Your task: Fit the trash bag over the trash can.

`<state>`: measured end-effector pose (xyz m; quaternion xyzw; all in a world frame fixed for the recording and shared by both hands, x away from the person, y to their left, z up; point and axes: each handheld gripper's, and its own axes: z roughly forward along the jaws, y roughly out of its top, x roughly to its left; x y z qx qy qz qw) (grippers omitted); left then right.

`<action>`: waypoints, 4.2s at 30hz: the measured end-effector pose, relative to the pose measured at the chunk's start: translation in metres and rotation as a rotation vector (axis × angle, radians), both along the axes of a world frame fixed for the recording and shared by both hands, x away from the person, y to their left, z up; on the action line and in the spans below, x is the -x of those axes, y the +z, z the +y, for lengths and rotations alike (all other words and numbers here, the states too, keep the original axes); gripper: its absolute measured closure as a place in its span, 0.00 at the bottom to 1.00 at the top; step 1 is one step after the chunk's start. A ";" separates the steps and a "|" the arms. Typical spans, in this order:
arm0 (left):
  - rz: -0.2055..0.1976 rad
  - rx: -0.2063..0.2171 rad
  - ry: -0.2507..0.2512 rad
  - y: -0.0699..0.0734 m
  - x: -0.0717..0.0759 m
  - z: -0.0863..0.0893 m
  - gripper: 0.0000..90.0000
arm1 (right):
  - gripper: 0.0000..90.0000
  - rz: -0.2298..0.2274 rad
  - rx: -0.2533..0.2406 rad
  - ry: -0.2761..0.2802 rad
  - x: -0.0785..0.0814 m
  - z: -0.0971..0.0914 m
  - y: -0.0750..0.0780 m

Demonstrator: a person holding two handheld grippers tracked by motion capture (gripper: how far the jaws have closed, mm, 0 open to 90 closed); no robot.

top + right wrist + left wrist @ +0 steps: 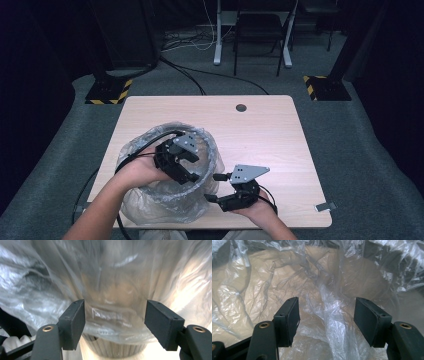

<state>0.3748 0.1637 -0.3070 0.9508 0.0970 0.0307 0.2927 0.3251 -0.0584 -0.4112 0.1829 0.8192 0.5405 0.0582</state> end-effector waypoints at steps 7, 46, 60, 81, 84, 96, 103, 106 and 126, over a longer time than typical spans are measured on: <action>-0.021 0.021 0.012 0.004 -0.001 0.003 0.42 | 0.36 0.016 0.034 -0.004 -0.002 0.001 -0.009; -0.036 0.068 0.142 0.020 0.021 0.084 0.40 | 0.38 0.039 0.029 -0.037 -0.007 -0.005 -0.015; -0.016 -0.002 0.155 0.020 0.020 0.088 0.39 | 0.38 0.040 0.024 -0.042 -0.007 -0.006 -0.014; -0.029 0.068 0.108 0.037 0.036 0.086 0.39 | 0.38 0.042 0.028 -0.041 -0.006 -0.004 -0.016; -0.022 0.098 0.084 0.037 0.040 0.084 0.39 | 0.38 0.043 0.024 -0.044 -0.007 -0.005 -0.016; 0.051 0.042 0.074 0.013 0.036 0.071 0.37 | 0.38 0.041 0.022 -0.043 -0.006 -0.005 -0.016; 0.113 0.050 0.081 0.011 0.031 0.071 0.34 | 0.38 0.041 0.024 -0.042 -0.006 -0.005 -0.017; 0.113 0.047 0.078 0.011 0.031 0.070 0.34 | 0.38 0.041 0.023 -0.043 -0.007 -0.005 -0.016; -0.192 0.444 0.323 0.034 0.051 0.157 0.36 | 0.36 -0.025 -0.044 -0.136 0.000 -0.055 0.019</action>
